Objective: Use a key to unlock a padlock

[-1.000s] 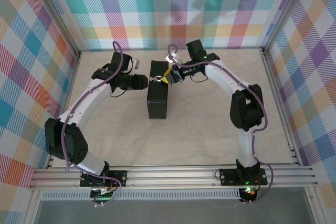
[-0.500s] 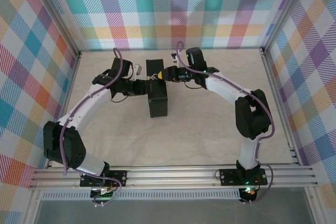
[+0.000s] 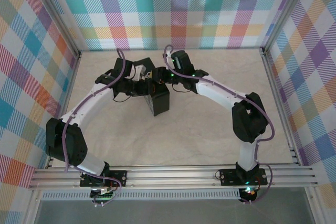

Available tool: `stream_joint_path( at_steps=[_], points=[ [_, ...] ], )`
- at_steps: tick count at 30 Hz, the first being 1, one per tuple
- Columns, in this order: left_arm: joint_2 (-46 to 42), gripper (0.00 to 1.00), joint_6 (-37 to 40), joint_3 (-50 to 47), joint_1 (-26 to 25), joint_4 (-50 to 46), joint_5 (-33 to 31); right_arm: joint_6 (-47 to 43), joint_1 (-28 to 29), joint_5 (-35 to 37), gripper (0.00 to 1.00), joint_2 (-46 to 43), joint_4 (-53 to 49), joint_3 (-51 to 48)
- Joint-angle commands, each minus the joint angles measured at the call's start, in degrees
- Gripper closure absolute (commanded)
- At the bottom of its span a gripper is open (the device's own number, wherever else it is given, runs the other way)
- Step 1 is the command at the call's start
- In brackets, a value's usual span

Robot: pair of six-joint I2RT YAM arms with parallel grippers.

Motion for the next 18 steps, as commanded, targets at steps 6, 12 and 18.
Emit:
stream_joint_path(
  at_steps=[6,12,18],
  points=[
    [-4.4,0.49,-1.5,1.2,4.8,-1.8,4.7,5.7,0.1,5.7,0.89,3.7,5.6,5.3],
    [-5.4,0.42,-6.5,2.5,12.8,1.7,5.9,5.7,0.0,4.2,0.89,3.6,5.8,4.5],
    [2.4,0.4,-10.1,9.4,13.8,6.0,0.5,4.8,0.0,3.4,0.89,3.0,5.7,3.7]
  ],
)
